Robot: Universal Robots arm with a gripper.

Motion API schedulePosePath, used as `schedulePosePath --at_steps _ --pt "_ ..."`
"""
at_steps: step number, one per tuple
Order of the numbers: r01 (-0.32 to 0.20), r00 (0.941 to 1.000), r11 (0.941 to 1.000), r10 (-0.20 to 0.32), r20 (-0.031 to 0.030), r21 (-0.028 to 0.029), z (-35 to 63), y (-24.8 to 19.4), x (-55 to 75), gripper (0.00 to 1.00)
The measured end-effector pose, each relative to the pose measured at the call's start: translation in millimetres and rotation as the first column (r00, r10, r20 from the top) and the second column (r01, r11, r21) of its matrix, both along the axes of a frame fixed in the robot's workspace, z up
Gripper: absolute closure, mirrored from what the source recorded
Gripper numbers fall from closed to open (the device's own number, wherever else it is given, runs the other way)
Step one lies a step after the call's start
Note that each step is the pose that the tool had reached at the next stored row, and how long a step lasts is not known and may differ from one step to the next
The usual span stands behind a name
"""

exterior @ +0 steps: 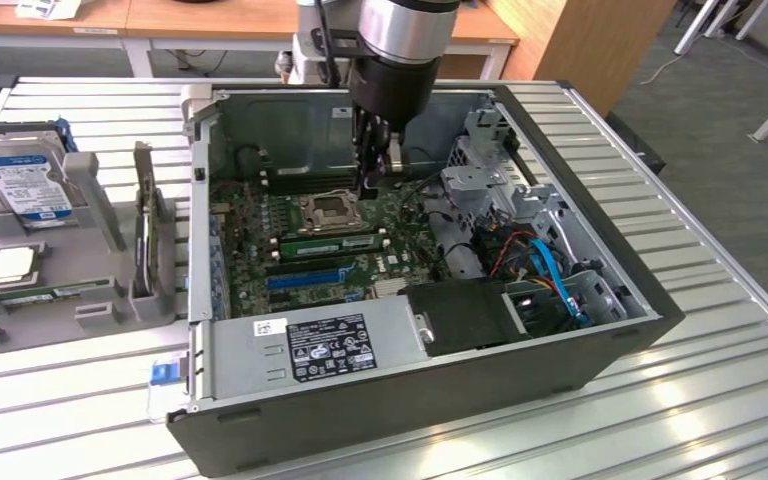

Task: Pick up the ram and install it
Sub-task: 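Insert the ram into the slot, then press down the ram until it locks into place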

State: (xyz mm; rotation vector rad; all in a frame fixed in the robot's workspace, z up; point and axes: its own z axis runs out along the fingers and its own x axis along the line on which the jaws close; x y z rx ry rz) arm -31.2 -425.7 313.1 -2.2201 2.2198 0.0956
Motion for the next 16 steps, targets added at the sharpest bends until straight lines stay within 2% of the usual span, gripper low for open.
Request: schedulePosePath --at_steps 7,16 --pt "0.000 1.0000 1.0000 0.000 0.0002 0.0004 12.1 0.0 0.0 0.75" --pt "0.000 1.0000 1.0000 0.000 0.0002 0.0004 12.3 0.0 0.0 0.75"
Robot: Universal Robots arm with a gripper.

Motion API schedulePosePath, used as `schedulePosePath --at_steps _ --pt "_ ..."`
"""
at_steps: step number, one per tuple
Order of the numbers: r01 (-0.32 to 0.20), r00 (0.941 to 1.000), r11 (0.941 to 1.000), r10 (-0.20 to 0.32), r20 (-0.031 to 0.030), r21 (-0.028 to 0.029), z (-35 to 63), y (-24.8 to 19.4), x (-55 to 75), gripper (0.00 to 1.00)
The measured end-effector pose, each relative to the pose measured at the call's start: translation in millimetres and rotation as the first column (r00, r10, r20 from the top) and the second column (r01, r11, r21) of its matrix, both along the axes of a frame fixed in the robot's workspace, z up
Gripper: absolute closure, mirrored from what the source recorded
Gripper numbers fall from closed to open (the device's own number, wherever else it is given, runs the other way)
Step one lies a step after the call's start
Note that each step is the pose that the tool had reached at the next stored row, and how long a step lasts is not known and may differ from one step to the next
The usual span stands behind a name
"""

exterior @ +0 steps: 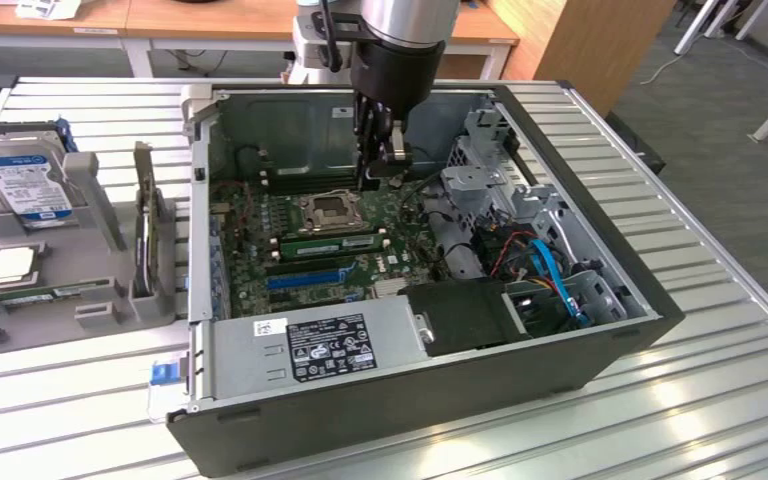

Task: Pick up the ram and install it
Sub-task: 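Press down the ram until it locks into place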

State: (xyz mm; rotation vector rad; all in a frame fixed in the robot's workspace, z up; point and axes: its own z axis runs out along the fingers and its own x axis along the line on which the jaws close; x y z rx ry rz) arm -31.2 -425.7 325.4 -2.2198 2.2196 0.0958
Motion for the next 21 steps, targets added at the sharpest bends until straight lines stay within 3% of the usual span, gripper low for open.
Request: schedulePosePath --at_steps 6,8,21 --pt "0.000 1.0000 1.0000 0.000 0.0000 0.0000 0.0 0.0 0.0 0.76" --pt "0.000 1.0000 1.0000 0.000 0.0000 0.0000 0.0 0.0 0.0 0.89" --pt "0.000 1.0000 1.0000 0.000 -0.0001 -0.0001 0.0 0.0 2.6 0.90"
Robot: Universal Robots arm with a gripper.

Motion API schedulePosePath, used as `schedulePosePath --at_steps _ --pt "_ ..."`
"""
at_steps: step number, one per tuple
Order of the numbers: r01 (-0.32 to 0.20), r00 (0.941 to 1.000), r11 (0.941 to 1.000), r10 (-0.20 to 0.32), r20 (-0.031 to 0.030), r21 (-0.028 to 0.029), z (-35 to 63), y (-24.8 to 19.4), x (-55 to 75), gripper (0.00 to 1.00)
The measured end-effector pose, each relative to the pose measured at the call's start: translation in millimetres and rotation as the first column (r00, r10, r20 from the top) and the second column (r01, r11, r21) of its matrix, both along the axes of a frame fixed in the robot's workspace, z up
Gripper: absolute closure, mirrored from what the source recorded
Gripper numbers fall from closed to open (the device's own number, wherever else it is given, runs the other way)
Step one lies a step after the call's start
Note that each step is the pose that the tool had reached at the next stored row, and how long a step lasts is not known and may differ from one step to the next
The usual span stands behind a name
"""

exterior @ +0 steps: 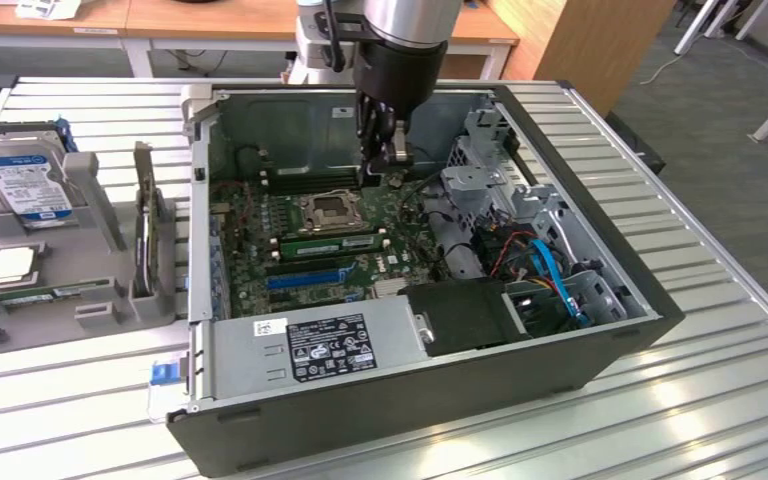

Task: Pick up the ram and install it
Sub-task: 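Press down the ram until it locks into place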

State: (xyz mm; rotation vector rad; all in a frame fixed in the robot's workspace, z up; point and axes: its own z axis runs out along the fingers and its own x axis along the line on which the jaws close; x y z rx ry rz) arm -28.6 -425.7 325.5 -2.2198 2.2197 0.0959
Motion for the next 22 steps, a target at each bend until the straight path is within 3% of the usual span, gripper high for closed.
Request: schedulePosePath --at_steps 12,22 --pt "0.000 1.0000 1.0000 0.000 -0.0015 0.0000 0.0 0.0 20.0 0.90" --pt "0.000 1.0000 1.0000 0.000 -0.0015 0.0005 -4.6 0.0 20.8 0.90"
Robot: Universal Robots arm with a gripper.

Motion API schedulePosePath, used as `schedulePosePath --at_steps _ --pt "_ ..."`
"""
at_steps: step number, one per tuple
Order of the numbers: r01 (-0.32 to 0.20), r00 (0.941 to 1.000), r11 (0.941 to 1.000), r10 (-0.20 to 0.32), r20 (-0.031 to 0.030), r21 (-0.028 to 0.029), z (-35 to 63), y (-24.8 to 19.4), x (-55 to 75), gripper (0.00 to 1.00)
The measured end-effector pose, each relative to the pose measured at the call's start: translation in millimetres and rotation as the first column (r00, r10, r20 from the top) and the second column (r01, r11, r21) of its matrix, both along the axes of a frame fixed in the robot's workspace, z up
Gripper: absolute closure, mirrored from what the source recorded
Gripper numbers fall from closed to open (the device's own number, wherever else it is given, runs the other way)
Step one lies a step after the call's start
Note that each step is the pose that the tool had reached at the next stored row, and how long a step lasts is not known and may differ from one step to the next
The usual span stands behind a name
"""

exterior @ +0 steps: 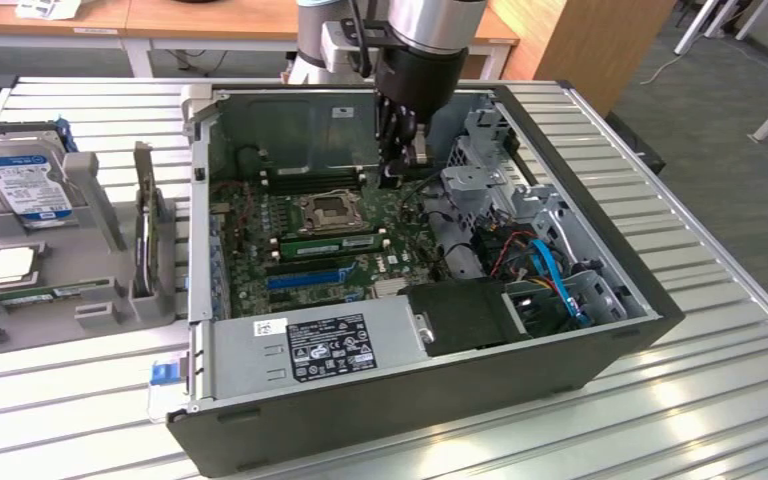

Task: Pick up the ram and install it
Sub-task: 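Press down the ram until it locks into place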

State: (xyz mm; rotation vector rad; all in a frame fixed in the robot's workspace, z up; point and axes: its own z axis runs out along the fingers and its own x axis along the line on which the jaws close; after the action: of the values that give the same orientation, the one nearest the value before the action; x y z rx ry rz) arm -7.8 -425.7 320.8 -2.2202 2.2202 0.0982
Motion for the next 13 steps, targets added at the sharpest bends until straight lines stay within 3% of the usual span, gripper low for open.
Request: schedulePosePath --at_steps 13 --pt "0.000 1.0000 1.0000 0.000 0.0000 0.0001 -20.3 0.0 0.0 0.90"
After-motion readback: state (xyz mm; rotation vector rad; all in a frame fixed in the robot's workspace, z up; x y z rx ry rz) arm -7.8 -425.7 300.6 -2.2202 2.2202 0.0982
